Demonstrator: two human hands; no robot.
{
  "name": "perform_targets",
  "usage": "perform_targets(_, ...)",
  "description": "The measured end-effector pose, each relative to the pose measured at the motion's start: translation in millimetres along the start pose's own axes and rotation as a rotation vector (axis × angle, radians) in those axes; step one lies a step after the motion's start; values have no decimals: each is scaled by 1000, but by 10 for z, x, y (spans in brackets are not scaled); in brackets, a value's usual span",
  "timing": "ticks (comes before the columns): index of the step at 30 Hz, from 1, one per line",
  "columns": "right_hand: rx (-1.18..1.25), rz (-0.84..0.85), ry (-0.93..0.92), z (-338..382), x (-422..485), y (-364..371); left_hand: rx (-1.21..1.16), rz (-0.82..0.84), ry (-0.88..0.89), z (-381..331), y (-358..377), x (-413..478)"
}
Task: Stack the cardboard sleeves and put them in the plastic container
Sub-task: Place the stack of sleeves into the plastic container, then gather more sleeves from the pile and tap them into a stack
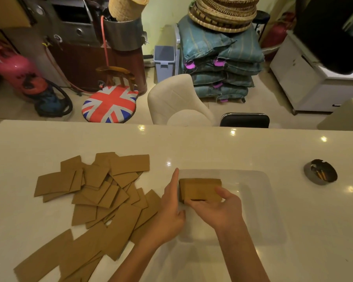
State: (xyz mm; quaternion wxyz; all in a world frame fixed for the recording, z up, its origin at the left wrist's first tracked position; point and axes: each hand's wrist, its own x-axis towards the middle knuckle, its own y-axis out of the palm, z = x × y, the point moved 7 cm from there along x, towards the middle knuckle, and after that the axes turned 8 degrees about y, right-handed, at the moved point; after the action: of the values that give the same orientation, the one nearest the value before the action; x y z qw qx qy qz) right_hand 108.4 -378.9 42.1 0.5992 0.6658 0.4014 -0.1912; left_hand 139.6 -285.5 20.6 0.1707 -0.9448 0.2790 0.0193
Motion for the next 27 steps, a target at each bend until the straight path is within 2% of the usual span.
perform_targets(3, -113, -42, 31, 23, -113, -90, -14, 6, 12, -7, 2, -9)
perform_targets(5, -230, -121, -24, 76, -278, -234, -10, 25, 8, 12, 10, -23)
perform_targets(8, -601, -283, -372, 329, -552, -287, -20, 30, -1, -2, -3, -43)
perform_targets(10, -915, -525, -622, 494, -614, -221, -26, 25, -11, -15, -13, -51)
perform_targets(12, -1192, -686, -680, 580, -428, -190, -8, 24, -3, -16, -7, -57)
perform_targets(14, -1355, -813, -690, 606, -202, -182, 3, 18, 11, -3, -5, -51)
perform_targets(17, -1430, -903, -672, 616, 6, -209, -7, -17, 18, -17, -9, -40)
perform_targets(21, -1476, -910, -676, 609, 27, -168, -21, -50, 15, -47, -21, -26)
perform_targets(24, -1477, -913, -666, 648, -51, -181, -149, -22, 19, -132, -46, -100)
perform_targets(25, -1526, -938, -719, 646, -147, -159, -209, -33, 2, -161, -102, -181)
perform_targets(27, -1571, -900, -1030, 540, -468, -36, -248, -143, -5, -175, -354, -447)
